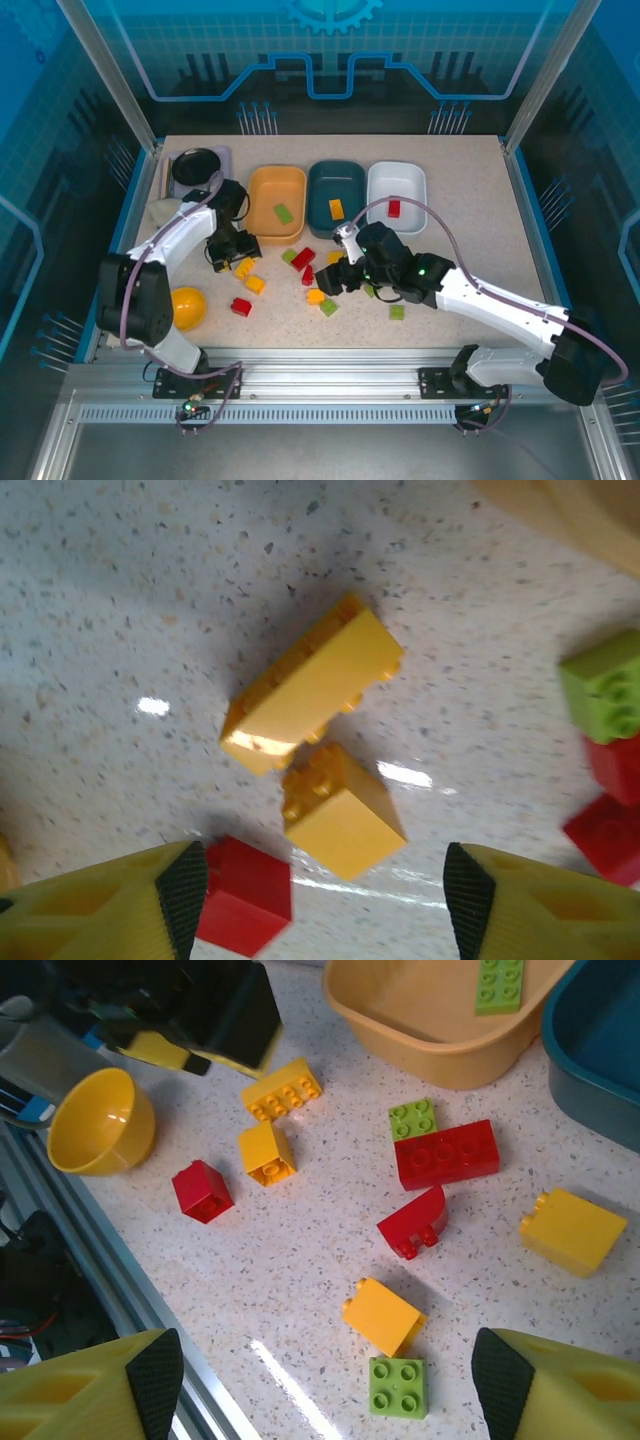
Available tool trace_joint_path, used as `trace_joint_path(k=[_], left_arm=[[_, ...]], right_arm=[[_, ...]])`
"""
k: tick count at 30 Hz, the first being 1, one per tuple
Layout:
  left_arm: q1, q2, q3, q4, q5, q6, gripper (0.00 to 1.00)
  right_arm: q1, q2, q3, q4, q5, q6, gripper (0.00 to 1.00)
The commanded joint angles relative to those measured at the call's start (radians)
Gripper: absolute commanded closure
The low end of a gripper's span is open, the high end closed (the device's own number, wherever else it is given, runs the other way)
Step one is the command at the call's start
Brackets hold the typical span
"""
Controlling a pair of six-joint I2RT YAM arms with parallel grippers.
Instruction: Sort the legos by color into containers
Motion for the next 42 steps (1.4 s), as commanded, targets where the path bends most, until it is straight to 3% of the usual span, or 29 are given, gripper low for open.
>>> trace_joint_path(k=[1,15,22,29,35,42], left_arm=[[0.01,0.051,0.036,0.028,-0.032,0.148,0.34],[0.011,0.185,0.04,0.11,-0.098,0.156,0.42],[0.005,0.161,-0.01,0.143,-0.048,0.116,0.56],[0.001,0.145,-0.059,0.143,-0.062,0.056,0.51],[0.001,0.118,-0.08,0.162,-0.066,0.044,0.71],[0.001,0.016,-0.059,0.103,-0.097,0.025,0.76]], right_arm=[[0.015,-0.042,-0.031,0.103,0.004,0.062,0.21],[0.024,-0.008,-0.014,0.073,0.016,0.085,0.21],[0.024,0.033,0.03,0.072,0.018,0.084,0.21],[0.021,0.061,0.046,0.07,0.009,0.085,0.21],[0.02,0.073,0.054,0.068,0.005,0.081,0.21],[0.018,0.065,0.073,0.037,0.025,0.063,0.22]])
